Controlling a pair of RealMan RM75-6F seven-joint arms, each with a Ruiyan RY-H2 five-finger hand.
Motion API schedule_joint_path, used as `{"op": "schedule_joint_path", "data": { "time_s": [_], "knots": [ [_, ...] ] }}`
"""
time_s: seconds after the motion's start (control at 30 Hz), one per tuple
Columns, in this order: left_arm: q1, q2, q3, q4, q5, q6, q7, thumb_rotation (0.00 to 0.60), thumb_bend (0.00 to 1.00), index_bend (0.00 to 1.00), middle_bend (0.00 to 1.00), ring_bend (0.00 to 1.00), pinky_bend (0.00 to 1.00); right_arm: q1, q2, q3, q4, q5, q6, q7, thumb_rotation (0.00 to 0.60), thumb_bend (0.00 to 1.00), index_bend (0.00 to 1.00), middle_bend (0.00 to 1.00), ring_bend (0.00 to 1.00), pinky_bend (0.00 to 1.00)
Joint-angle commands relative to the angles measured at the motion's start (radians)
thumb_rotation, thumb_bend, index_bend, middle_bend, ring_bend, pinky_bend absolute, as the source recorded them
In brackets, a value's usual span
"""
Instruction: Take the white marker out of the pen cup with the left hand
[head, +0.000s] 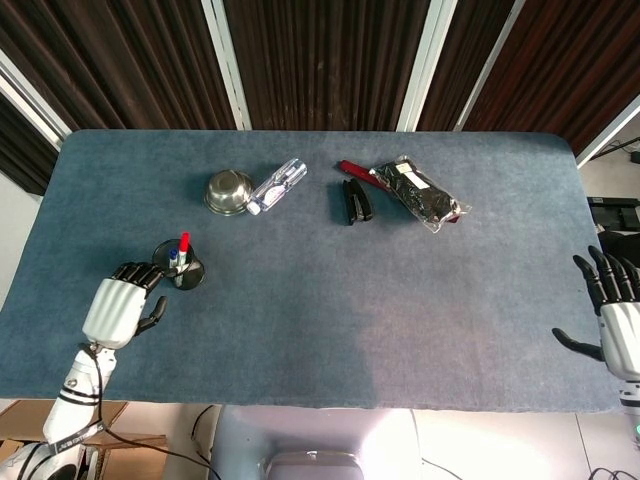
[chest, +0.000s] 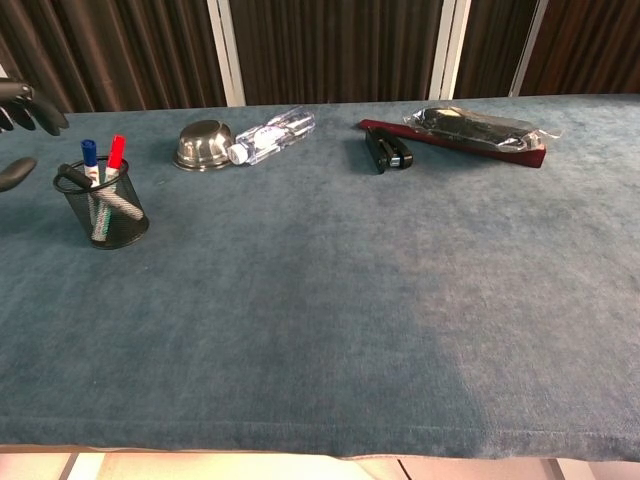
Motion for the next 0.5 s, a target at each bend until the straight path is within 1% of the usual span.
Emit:
{"op": "schedule_joint_path", "data": {
  "time_s": [0.03, 0.17, 0.33, 0.5],
  "knots": [
    [-0.041, -0.069, -0.013, 0.056, -0.041, -0.036, 0.087, 0.600, 0.43, 0.38, 0.35, 0.33, 0.35, -0.003, 0.000, -0.001, 0.002, 0.002, 0.002, 0.001, 0.600, 0.00, 0.00, 0.03, 0.00, 0.12],
    [-0.052, -0.112, -0.010, 0.100, -0.066, -0.038, 0.134, 0.600, 0.41, 0.38, 0.35, 0.33, 0.36, -0.006, -0.003, -0.004, 0.007, 0.006, 0.000, 0.003, 0.600, 0.00, 0.00, 0.03, 0.00, 0.12],
    [-0.061, -0.150, -0.024, 0.159, -0.112, -0.032, 0.194, 0.600, 0.38, 0.36, 0.34, 0.35, 0.37, -0.008, -0.006, -0.006, 0.011, 0.006, 0.000, 0.006, 0.600, 0.00, 0.00, 0.03, 0.00, 0.12],
    [-0.060, -0.163, -0.026, 0.192, -0.138, -0.018, 0.205, 0.600, 0.38, 0.35, 0.35, 0.35, 0.38, -0.008, -0.010, -0.008, 0.017, 0.009, -0.003, 0.009, 0.600, 0.00, 0.00, 0.03, 0.00, 0.12]
  ]
}}
